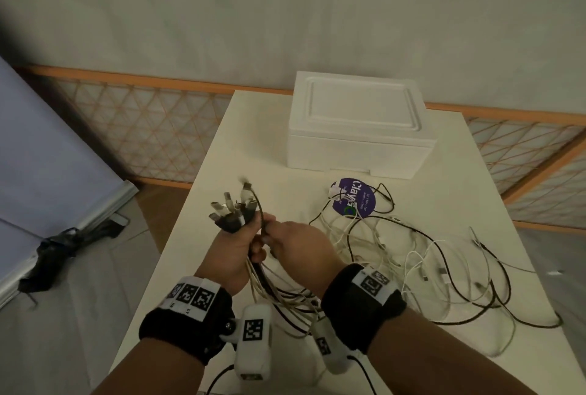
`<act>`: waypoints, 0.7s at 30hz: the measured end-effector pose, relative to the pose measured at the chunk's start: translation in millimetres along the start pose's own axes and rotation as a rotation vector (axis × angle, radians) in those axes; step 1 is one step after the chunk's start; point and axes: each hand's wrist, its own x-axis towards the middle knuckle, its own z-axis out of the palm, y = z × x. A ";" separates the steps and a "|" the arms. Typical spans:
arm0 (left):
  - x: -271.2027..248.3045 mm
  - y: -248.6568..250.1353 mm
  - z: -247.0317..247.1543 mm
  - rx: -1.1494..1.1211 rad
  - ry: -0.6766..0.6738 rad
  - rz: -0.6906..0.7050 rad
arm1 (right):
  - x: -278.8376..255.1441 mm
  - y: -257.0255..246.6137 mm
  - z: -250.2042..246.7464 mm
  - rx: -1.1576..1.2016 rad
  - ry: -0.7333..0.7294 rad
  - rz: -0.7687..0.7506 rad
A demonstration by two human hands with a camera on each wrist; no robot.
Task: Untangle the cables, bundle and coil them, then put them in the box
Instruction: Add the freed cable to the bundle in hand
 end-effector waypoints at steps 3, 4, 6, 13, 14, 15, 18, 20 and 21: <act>1.6 -2.0 -9.0 -0.096 -0.159 0.038 | 0.0 8.7 -5.8 -0.008 -0.016 0.050; 3.1 -3.4 -11.2 -0.097 -0.201 0.047 | 0.1 11.5 -7.6 -0.028 -0.026 0.056; 6.9 -4.1 -14.5 -0.092 -0.256 0.077 | 0.8 15.1 -14.2 -0.083 -0.052 0.093; 25.0 6.3 -39.0 -0.155 -0.254 0.115 | -6.9 51.9 -55.8 -0.038 0.000 0.285; 26.3 8.7 -39.8 -0.093 -0.172 0.144 | -8.8 59.2 -62.4 -0.072 0.007 0.312; 30.5 9.9 -42.7 -0.017 -0.049 0.176 | -11.6 69.9 -70.0 -0.105 0.024 0.350; 41.3 20.8 -70.4 0.041 0.329 0.126 | -31.0 114.2 -98.6 -0.101 0.153 0.534; 46.4 27.8 -100.6 -0.086 0.503 0.054 | -48.8 141.6 -116.3 -0.082 0.254 0.636; 48.4 29.4 -114.6 -0.100 0.559 0.032 | -57.4 151.7 -123.5 -0.095 0.294 0.664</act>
